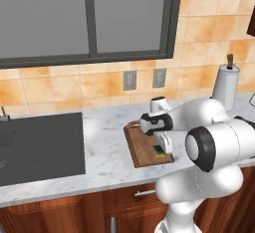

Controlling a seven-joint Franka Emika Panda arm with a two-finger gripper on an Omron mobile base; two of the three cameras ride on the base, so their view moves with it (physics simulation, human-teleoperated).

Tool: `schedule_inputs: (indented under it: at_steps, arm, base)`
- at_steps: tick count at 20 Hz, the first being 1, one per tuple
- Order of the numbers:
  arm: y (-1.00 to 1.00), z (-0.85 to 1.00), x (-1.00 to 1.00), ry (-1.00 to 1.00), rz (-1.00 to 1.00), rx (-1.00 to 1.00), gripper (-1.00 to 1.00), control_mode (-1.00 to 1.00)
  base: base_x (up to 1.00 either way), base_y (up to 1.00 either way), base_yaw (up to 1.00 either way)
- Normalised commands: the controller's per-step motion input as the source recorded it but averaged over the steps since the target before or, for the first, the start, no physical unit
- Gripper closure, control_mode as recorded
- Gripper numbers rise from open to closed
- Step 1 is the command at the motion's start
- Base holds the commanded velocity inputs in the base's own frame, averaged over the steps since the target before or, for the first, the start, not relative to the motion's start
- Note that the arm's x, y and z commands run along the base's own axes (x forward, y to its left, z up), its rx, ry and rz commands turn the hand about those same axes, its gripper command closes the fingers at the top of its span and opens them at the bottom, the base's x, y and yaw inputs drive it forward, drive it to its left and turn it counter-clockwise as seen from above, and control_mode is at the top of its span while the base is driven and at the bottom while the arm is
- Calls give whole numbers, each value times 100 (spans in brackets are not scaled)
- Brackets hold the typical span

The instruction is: Pick up the sponge from the counter and clean the cutting board by briefly scrubbing or pressing down on the cutting board. Once finished, release the sponge.

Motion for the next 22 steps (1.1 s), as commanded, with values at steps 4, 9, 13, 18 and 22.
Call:
schedule_inputs:
  at_steps: [4, 9, 13, 18, 22]
  arm:
    - [-1, -1, 76, -1, 0, 0, 100, -100]
    - [-3, 0, 79, 0, 0, 0, 100, -100]
    - [-1, -1, 82, 0, 0, 0, 100, -100]
    - [0, -3, 83, 0, 0, 0, 100, -100]
    - [0, -3, 76, 0, 0, 0, 100, -100]
  base:
    - [0, 0, 0]
    - [0, 0, 0]
    - [0, 0, 0]
    - [0, 0, 0]
    - [0, 0, 0]
